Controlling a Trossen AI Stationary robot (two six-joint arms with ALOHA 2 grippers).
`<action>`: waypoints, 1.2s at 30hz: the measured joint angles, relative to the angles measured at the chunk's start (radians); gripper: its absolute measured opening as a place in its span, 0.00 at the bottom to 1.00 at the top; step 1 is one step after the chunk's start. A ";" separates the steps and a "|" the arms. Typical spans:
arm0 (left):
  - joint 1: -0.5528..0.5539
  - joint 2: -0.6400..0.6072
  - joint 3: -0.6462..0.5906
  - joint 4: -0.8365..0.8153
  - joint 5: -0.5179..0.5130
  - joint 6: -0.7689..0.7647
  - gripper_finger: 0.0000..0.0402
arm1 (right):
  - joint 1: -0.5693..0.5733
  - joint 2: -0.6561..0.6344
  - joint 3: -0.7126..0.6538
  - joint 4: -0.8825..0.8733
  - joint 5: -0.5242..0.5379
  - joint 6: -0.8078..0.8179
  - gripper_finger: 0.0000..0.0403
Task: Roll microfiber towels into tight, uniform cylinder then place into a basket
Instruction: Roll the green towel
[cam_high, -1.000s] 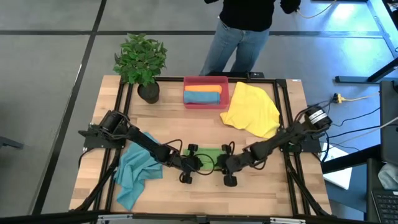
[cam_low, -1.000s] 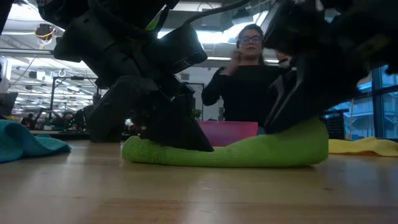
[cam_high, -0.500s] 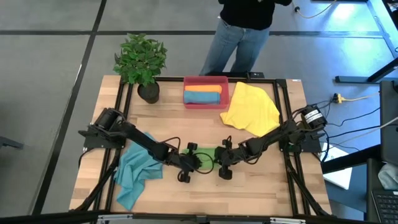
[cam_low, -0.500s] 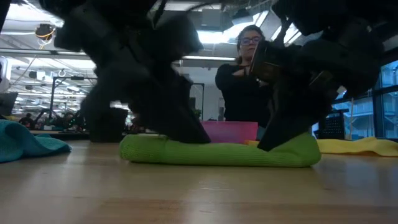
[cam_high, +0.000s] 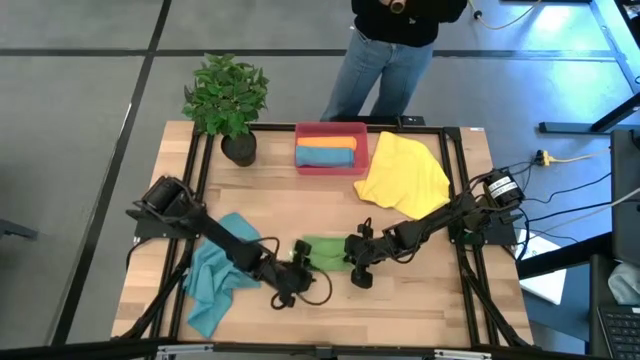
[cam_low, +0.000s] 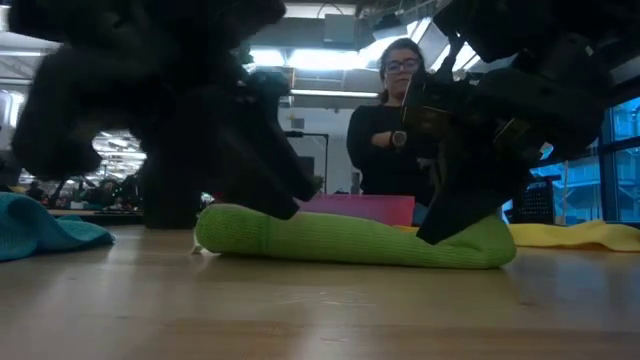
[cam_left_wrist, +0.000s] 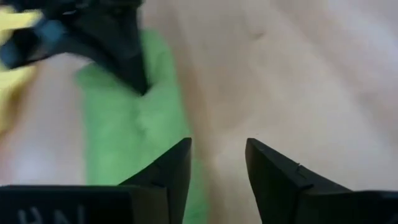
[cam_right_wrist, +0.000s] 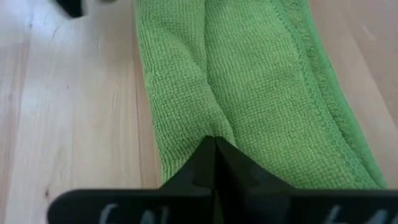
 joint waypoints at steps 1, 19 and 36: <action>-0.010 0.000 0.000 -0.013 -0.052 0.009 0.36 | -0.001 0.000 0.000 0.000 0.000 0.000 0.02; 0.007 0.036 0.004 -0.050 -0.128 0.083 0.44 | -0.004 0.001 -0.001 -0.001 -0.011 0.019 0.01; 0.009 0.122 0.119 -0.257 -0.215 0.111 0.15 | -0.016 0.002 -0.002 0.000 -0.035 0.018 0.06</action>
